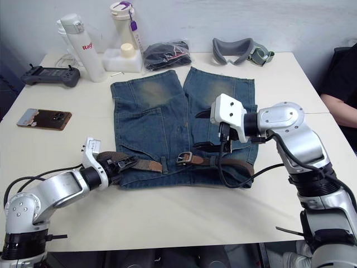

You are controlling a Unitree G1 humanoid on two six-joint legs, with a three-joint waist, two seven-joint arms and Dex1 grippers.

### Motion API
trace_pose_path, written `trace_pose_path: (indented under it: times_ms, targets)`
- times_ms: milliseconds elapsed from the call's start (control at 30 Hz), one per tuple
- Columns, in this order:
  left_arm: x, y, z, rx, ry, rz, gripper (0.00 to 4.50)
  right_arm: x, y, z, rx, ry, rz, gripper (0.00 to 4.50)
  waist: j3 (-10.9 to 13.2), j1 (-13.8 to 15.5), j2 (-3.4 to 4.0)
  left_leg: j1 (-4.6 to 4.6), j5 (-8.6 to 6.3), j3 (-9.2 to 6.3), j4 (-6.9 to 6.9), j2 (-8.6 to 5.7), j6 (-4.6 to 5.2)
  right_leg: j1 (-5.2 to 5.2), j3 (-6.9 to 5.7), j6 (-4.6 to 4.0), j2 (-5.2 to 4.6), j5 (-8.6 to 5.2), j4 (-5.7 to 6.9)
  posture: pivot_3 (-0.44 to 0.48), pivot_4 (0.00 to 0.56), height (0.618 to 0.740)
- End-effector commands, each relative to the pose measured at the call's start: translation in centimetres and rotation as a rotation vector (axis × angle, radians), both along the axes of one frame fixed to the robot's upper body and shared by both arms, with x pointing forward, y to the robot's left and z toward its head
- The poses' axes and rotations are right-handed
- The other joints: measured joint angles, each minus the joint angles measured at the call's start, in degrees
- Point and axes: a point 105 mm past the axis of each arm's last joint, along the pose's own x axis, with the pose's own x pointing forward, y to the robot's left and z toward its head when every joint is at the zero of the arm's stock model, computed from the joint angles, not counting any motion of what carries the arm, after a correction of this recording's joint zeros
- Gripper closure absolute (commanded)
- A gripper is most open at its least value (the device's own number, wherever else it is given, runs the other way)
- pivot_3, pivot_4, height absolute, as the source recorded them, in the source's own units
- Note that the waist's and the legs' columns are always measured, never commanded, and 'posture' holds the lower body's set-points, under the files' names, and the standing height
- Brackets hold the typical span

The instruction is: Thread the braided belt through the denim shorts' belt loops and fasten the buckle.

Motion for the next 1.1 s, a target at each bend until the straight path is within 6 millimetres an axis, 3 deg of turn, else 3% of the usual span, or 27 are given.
trace_pose_path:
  times_ms: [33,400,533,800,933,1100]
  targets:
    - [-0.2,-1.4,1.5,-0.017,-0.060,-0.034,4.50,-0.5,0.4,1.7,0.022,-0.066,0.017,0.07,0.0,0.0,0.00,-0.01,0.00,0.00,0.00,0.00,0.00,0.00,0.00,0.01,0.00,0.00,-0.01,0.000,0.150,0.740]
    - [-0.3,-3.5,-1.4,-0.087,0.007,-0.033,4.50,-1.1,1.0,1.6,0.035,-0.059,0.025,0.07,0.0,0.1,0.00,0.00,0.01,0.02,0.01,-0.02,-0.02,0.01,0.01,0.02,0.01,0.01,-0.01,0.000,0.150,0.740]
    - [-0.1,-5.3,-2.4,-0.099,0.033,-0.053,4.50,-1.8,1.2,-0.9,-0.072,-0.117,0.039,0.07,0.0,1.0,0.02,0.01,0.01,0.02,0.02,-0.04,-0.01,0.05,0.01,0.04,0.01,0.02,-0.05,0.000,0.150,0.740]
    - [0.4,-6.6,-5.3,-0.119,0.162,-0.020,4.50,-1.8,2.3,-5.1,-0.222,-0.388,0.067,0.07,-0.1,1.9,0.23,0.13,0.09,0.00,0.07,-0.23,0.14,0.26,0.01,0.23,-0.11,0.13,-0.18,0.000,0.150,0.740]
    - [-0.1,-7.2,-7.1,-0.063,0.244,-0.047,4.50,-1.4,2.8,-6.7,-0.234,-0.486,0.063,0.07,-0.2,2.1,0.45,1.08,0.01,-0.06,-0.18,-0.32,0.24,1.44,-0.11,0.26,-0.15,0.14,-0.80,0.000,0.150,0.740]
    - [-0.4,-7.5,-8.0,-0.003,0.279,-0.084,4.50,-1.4,3.0,-8.3,-0.262,-0.519,0.083,0.07,-0.3,2.4,0.61,1.25,-0.11,-0.10,-0.19,-0.40,0.43,1.85,-0.13,0.30,-0.29,0.16,-1.26,0.000,0.150,0.740]
